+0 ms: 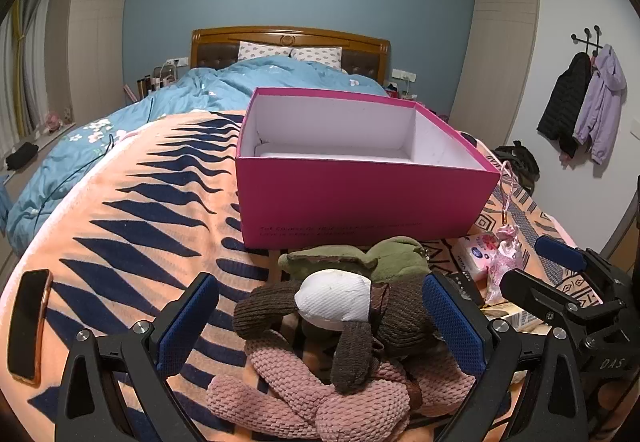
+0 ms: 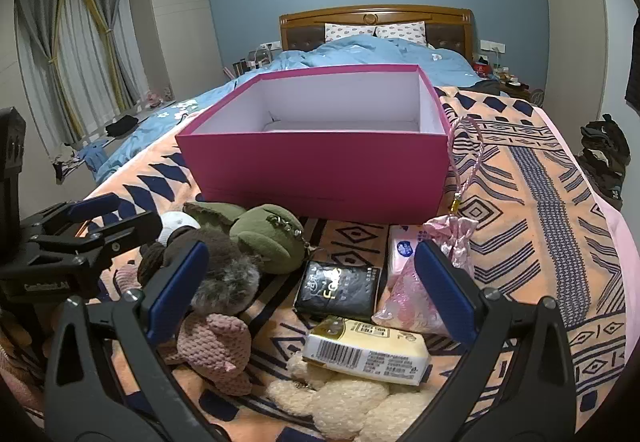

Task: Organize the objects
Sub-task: 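Move both grippers open over the brown knit and grey fuzzy plush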

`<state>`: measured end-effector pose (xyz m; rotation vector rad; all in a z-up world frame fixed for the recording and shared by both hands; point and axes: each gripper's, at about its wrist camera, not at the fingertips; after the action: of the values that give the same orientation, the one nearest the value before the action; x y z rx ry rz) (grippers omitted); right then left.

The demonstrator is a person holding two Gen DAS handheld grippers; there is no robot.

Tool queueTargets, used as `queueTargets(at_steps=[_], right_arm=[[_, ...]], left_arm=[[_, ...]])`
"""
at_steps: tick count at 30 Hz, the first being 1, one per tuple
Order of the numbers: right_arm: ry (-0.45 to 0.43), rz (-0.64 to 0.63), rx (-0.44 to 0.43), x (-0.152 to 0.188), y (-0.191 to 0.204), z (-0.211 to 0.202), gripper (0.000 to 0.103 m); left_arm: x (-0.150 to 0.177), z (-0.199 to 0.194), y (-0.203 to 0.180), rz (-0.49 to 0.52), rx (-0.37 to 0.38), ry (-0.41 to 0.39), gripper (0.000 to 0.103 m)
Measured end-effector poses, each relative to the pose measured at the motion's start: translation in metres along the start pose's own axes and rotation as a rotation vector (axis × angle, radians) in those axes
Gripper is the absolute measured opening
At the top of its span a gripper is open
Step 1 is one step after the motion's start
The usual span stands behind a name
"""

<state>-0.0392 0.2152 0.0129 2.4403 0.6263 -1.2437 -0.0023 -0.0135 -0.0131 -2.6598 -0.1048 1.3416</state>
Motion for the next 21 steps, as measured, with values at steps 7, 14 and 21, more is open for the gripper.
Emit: queueTargets(at_steps=[7, 14, 21], right_arm=[[0.002, -0.004, -0.01, 0.0004, 0.0013, 0.0003, 0.103], [0.008, -0.01, -0.023, 0.0014, 0.0046, 0.0021, 0.103], [0.022, -0.013, -0.045, 0.0011, 0.0081, 0.0063, 0.103]], left_arm=[[0.0009, 0.001, 0.0009, 0.002, 0.002, 0.004, 0.103], [0.0006, 0.0014, 0.0009, 0.001, 0.0, 0.005, 0.103], [0.0015, 0.0054, 0.0038, -0.003, -0.002, 0.015, 0.103]])
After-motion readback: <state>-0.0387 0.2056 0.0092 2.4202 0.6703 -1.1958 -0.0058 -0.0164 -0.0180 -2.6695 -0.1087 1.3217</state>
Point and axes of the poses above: each gripper's, at about its wrist camera, not at the fingertips, and z roughly the way its jaws point, y to its left, x to its underside, and after that the axes turned 4 degrees about x, right-handed
